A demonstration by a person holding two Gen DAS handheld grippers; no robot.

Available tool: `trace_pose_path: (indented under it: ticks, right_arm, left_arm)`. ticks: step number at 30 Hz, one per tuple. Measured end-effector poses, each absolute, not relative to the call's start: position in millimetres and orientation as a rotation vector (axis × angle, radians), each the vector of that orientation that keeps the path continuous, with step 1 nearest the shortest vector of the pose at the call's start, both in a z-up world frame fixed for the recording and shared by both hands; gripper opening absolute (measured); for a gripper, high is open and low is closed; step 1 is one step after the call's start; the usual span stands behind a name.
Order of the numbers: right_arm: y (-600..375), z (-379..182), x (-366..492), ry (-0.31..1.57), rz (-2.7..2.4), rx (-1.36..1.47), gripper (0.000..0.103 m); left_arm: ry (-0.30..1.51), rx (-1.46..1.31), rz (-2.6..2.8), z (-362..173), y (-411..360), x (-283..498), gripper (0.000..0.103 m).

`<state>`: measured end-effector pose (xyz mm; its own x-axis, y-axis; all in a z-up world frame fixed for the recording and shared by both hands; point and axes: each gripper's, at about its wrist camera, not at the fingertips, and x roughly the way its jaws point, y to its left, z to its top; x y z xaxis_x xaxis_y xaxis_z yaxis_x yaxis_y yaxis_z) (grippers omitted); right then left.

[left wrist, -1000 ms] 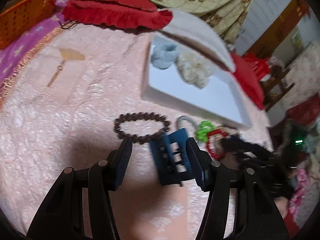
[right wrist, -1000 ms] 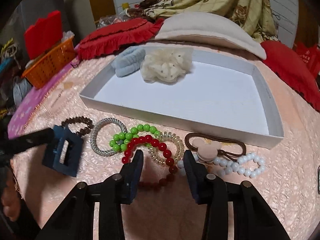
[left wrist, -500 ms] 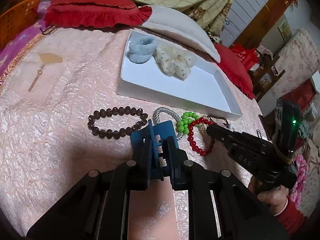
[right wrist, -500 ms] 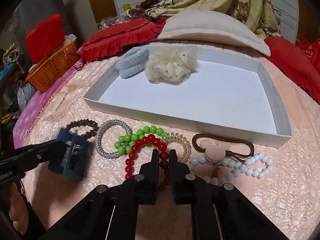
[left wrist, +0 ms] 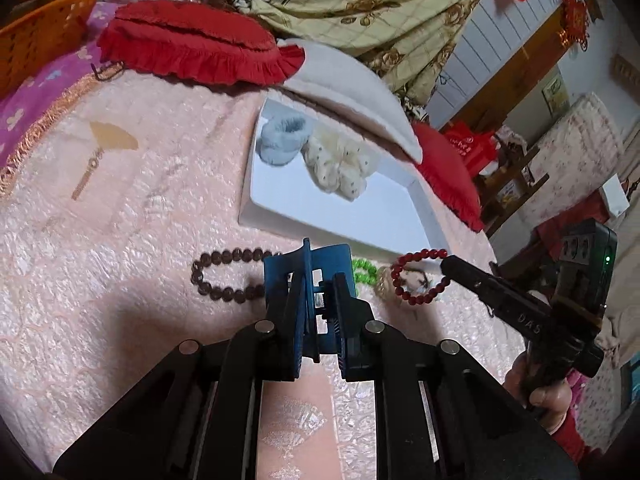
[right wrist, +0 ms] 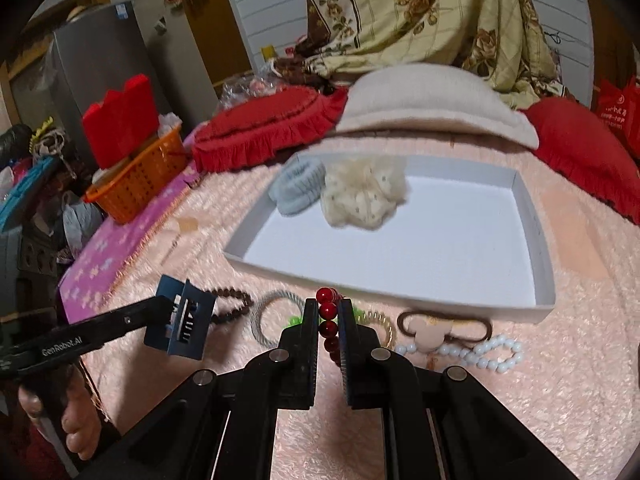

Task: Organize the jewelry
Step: 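Lower the claw clip and red bracelet into the tray and release both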

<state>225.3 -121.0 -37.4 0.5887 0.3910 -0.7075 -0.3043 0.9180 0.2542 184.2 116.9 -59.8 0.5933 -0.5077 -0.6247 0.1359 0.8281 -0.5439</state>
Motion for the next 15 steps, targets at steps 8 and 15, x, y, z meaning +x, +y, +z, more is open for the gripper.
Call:
trace_pose_path:
  ticks: [8,15]
  right_arm:
    - [-140,2,253,0.782,0.378,0.166,0.009]
    - [-144,3,273,0.788,0.347,0.154,0.009]
  left_arm:
    - [0.810,-0.474,-0.372,-26,116,211,0.008]
    - [0.834,-0.423,-0.354,-27,106,233,0.009]
